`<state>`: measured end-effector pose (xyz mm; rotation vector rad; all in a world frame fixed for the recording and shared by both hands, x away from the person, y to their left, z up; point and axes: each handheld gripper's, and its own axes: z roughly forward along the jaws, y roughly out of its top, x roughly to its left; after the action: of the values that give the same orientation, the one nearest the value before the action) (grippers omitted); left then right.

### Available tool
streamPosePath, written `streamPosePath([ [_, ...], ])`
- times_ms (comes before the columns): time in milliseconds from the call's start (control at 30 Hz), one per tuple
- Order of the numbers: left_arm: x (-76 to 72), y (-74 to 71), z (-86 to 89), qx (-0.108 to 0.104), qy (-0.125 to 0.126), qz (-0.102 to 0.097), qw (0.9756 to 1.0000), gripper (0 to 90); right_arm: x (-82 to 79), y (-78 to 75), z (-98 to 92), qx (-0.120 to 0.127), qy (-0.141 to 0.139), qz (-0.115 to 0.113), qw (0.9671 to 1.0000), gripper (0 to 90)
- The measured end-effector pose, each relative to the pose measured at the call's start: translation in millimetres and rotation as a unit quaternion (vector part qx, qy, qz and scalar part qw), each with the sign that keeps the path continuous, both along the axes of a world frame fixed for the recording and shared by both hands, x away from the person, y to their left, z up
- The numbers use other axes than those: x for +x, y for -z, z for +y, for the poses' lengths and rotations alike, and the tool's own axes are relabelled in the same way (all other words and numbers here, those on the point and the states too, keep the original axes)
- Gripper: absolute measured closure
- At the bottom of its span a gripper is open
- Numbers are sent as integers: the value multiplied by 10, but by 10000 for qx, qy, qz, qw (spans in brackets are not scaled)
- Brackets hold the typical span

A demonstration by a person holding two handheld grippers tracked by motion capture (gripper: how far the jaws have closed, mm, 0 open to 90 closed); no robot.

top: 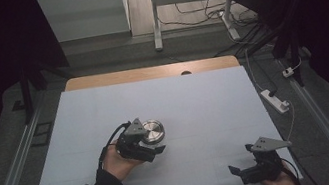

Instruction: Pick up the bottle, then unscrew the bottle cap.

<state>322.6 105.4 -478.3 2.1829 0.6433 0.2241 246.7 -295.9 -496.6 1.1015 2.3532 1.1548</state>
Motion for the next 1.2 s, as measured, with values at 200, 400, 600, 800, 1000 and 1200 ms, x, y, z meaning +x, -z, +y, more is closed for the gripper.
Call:
streamPosePath([
  [200,0,14,1,-43,-13,14,10000,155,-8,-35,12,164,25,-72,9998,0],
  [400,-1,16,3,-64,-20,7,10000,155,-18,-78,83,216,-120,-166,9996,0],
  [600,-1,20,1,-72,-12,-2,10000,155,4,-140,216,314,-383,-357,9981,0],
  [800,-6,14,8,-66,5,-14,10000,155,27,-192,317,349,-579,-398,9969,0],
  [1000,-22,18,16,-84,-2,-12,10000,155,59,-257,446,371,-754,-448,9955,0],
  [1200,-32,18,20,-132,-29,-4,9999,155,109,-325,601,419,-987,-464,9931,0],
])
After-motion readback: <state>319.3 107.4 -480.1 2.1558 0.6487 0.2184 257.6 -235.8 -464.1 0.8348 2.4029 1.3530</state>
